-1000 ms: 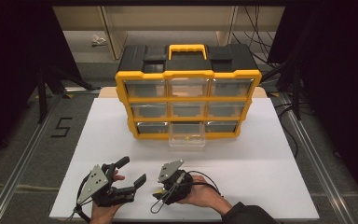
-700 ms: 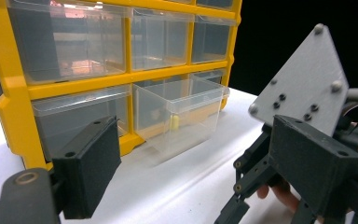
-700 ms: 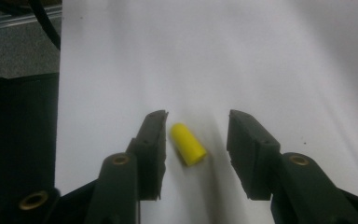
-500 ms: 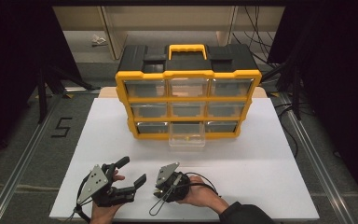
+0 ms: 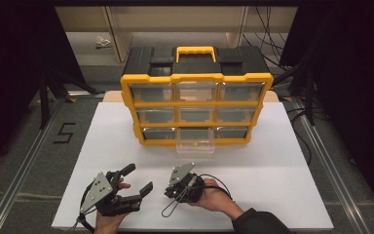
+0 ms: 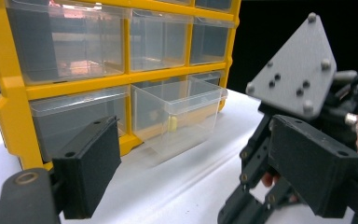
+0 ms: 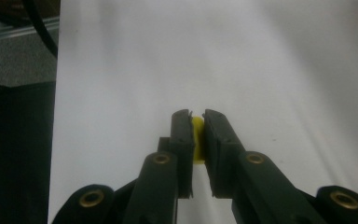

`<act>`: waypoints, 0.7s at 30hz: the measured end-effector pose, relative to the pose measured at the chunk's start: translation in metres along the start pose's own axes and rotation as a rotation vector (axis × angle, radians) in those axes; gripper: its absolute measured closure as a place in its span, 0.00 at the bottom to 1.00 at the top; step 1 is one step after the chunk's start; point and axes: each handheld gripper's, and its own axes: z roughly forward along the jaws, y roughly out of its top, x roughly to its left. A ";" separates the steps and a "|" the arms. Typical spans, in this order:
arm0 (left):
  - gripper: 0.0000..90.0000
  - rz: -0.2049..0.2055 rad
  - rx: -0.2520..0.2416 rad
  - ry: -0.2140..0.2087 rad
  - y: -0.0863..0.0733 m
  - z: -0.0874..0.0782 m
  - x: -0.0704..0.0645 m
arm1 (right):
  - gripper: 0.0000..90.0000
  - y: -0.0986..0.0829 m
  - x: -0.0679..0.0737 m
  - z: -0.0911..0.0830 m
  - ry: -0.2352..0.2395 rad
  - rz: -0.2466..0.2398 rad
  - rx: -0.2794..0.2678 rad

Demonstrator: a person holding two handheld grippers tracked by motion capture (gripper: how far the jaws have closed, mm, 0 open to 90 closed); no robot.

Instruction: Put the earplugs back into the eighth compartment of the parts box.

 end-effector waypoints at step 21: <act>0.18 -0.005 -0.005 -0.003 0.000 0.000 0.000 | 0.92 0.011 -0.021 -0.055 -0.087 0.061 -0.170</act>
